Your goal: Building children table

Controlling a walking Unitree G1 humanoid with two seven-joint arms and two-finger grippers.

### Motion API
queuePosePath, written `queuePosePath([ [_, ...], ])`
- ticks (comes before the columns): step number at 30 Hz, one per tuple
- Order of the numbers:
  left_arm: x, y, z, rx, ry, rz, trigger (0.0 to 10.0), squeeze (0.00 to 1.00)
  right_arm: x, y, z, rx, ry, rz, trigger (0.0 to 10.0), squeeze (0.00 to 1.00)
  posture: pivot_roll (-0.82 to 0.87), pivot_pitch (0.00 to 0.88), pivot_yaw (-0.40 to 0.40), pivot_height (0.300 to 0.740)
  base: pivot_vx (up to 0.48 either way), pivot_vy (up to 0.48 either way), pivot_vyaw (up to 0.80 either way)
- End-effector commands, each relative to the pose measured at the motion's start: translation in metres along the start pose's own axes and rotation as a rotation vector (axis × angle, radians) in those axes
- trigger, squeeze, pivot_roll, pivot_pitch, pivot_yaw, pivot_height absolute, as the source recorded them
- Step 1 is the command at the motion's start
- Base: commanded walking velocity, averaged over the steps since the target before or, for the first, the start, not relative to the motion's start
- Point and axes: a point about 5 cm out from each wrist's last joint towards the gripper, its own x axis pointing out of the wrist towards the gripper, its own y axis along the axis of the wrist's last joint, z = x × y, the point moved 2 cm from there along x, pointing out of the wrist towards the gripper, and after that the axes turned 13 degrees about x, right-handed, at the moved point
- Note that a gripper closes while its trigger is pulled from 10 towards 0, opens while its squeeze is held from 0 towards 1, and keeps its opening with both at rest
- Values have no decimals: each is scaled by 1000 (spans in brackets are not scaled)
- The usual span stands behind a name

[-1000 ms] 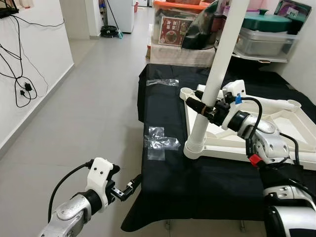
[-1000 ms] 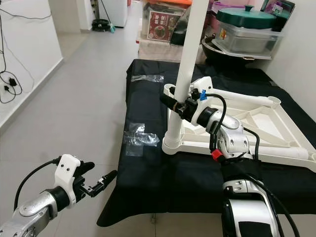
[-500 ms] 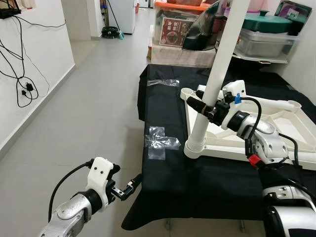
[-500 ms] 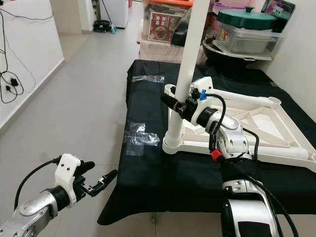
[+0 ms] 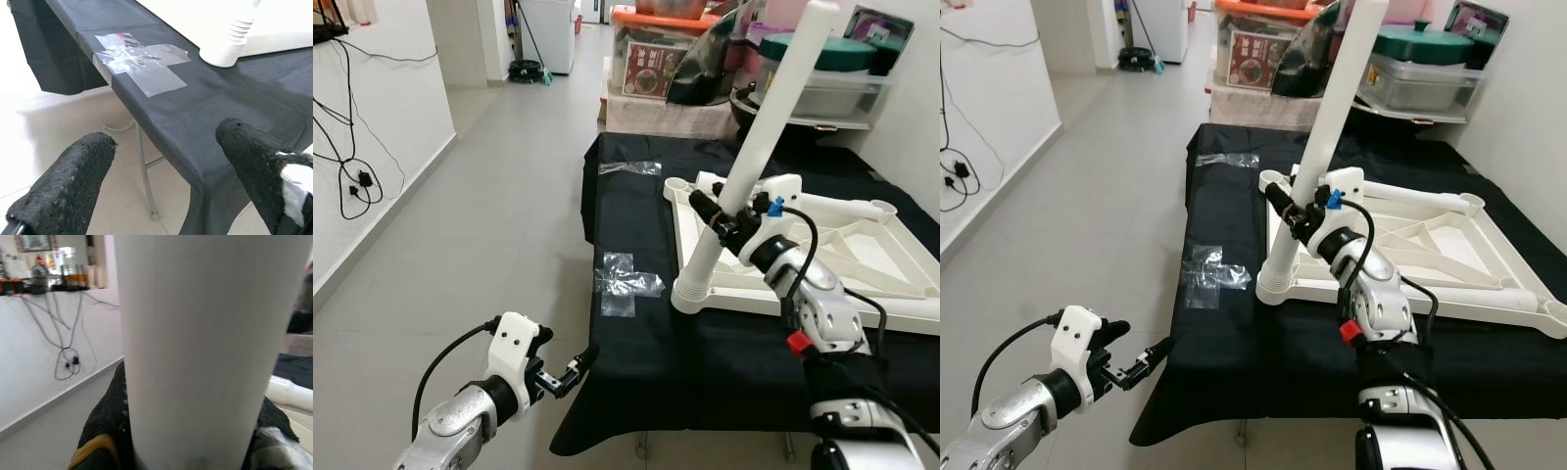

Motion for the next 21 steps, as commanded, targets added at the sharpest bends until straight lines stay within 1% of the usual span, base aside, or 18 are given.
queuePosePath([
  [1, 1, -4, 2, -9, -2, -8, 10000, 0, -9, -37, 9, 19, -97, -147, 0, 0, 21, 0, -87, 740, 0, 0, 0],
  [2, 2, -4, 2, -10, -1, -9, 10000, 0, -9, -41, 7, 20, -131, -155, 0, 0, 20, 0, -88, 740, 0, 0, 0],
  [4, 2, -4, 2, -10, -1, -9, 10000, 0, -9, -41, 7, 20, -131, -155, 0, 0, 20, 0, -88, 740, 0, 0, 0],
  [5, 2, -4, 2, -10, 0, -8, 10000, 0, -9, -46, 6, 19, -162, -164, 0, 0, 19, 0, -91, 740, 0, 0, 0],
  [6, 2, -4, 2, -10, 0, -8, 10000, 0, -9, -46, 6, 19, -162, -164, 0, 0, 19, 0, -91, 740, 0, 0, 0],
  [7, 3, -4, 2, -11, 1, -7, 10000, 0, -10, -52, 4, 12, -193, -187, 0, 0, 22, 0, -93, 740, 0, 0, 0],
  [8, 3, -4, 2, -11, 1, -7, 10000, 0, -10, -52, 4, 12, -193, -187, 0, 0, 22, 0, -93, 740, 0, 0, 0],
  [9, 3, -4, 2, -12, 2, -5, 10000, 0, -11, -67, 1, 5, -261, -232, 0, 0, 20, 0, -96, 740, 0, 0, 0],
  [11, 4, -4, 2, -13, 4, -5, 10000, 0, -10, -76, -2, 2, -301, -259, 0, 0, 21, 0, -97, 740, 0, 0, 0],
  [16, 4, -4, 2, -14, 5, -4, 10000, 0, -10, -81, -4, -5, -332, -274, 0, 0, 24, 0, -101, 740, 0, 0, 0],
  [17, 4, -4, 3, -15, 6, -3, 10000, 0, -10, -84, -6, -6, -360, -282, 0, 0, 25, 0, -103, 740, 0, 0, 0],
  [18, 4, -4, 3, -15, 6, -3, 10000, 0, -10, -84, -6, -6, -360, -282, 0, 0, 25, 0, -103, 740, 0, 0, 0],
  [20, 4, -4, 3, -17, 9, -3, 10000, 0, -12, -92, -4, 23, -439, -289, 0, 0, 24, 0, -106, 740, 0, 0, 0],
  [21, 4, -4, 3, -17, 9, -3, 10000, 0, -12, -92, -4, 23, -439, -289, 0, 0, 24, 0, -106, 740, 0, 0, 0],
])
